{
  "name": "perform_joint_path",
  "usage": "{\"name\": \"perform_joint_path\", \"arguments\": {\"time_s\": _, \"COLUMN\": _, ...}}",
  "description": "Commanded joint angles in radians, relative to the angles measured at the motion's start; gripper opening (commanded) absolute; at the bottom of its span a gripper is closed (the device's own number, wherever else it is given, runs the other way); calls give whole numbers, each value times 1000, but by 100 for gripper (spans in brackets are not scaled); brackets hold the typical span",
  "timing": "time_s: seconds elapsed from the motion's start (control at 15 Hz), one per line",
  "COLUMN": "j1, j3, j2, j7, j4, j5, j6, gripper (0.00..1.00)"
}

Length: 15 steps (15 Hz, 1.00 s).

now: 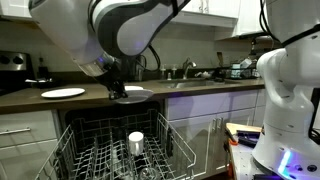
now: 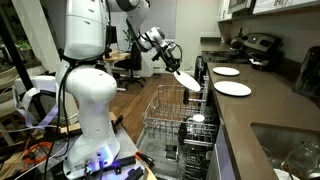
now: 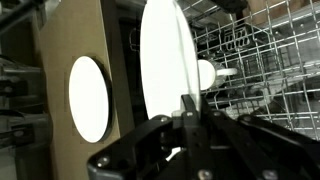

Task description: Remove the plate from the plate dryer and put it on top of the plate on right of the counter

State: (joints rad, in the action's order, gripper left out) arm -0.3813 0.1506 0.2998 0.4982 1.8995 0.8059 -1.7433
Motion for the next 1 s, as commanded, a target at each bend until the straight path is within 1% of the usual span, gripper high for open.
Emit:
{"name": "perform_joint_path", "arguments": {"time_s": 0.0, "j1": 10, "j3": 10, "j2": -2, "j7": 17, "j4": -11, "j5": 23, "j6": 44, "gripper": 2}}
{"name": "perform_joint_path", "arguments": {"time_s": 0.53, "j1": 16, "j3": -11, "j2": -15, "j7": 39, "j4": -24, "j5": 94, "j6": 95, "gripper": 2}}
{"name": "perform_joint_path", "arguments": {"time_s": 0.93, "j1": 55, "j3": -23, "j2": -21, "j7": 44, "j4": -12, "j5": 184, "j6": 57, "gripper": 2}}
